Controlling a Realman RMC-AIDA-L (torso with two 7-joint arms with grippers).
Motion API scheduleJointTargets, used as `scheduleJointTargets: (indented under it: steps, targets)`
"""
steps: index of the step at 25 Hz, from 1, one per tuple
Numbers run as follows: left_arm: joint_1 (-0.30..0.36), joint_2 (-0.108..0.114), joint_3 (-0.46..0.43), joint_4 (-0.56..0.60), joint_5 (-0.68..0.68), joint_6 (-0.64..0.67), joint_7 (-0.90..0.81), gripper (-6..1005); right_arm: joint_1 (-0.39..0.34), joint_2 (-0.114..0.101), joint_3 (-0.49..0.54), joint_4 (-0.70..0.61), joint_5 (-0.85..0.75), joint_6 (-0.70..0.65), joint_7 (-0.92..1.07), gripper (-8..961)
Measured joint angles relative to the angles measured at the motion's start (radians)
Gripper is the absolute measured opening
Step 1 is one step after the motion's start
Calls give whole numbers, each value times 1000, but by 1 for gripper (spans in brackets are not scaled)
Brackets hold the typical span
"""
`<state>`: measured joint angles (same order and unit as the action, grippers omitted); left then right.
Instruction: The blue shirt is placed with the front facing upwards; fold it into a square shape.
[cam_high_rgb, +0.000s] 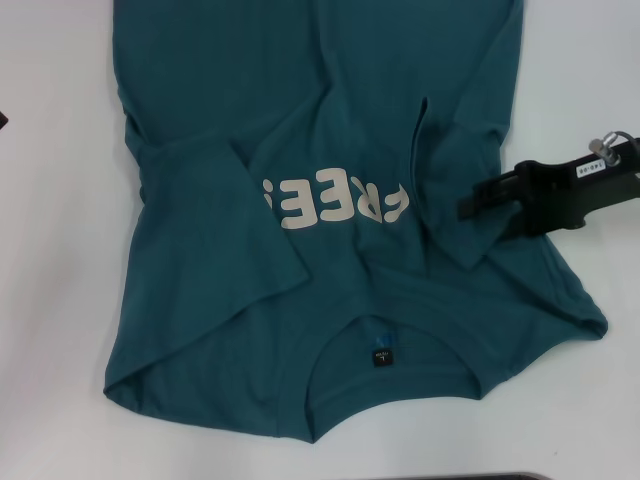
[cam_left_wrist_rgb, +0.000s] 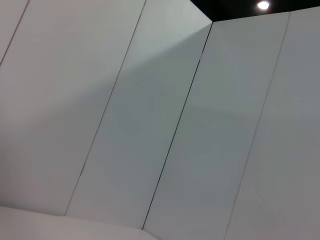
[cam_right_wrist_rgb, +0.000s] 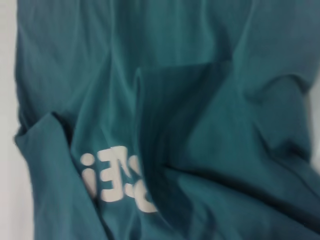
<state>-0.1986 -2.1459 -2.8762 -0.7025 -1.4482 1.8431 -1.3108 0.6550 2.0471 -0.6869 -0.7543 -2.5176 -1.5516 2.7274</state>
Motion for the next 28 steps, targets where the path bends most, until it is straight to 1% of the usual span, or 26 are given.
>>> scheduleJointTargets:
  steps: [4, 11, 22, 28]
  targets:
    - [-2, 0, 0, 0, 0, -4, -1, 720, 0, 1, -8, 1, 43, -7, -7, 682]
    - [-2, 0, 0, 0, 0, -4, 0, 721, 1, 6, -10, 3, 47, -3, -8, 681]
    - [-4, 1, 0, 0, 0, -2, 1, 720, 4, 11, -35, -4, 46, -9, -10, 615]
    - [-4, 1, 0, 0, -1, 4, -1, 721, 4, 5, -37, 0, 43, -2, -5, 392]
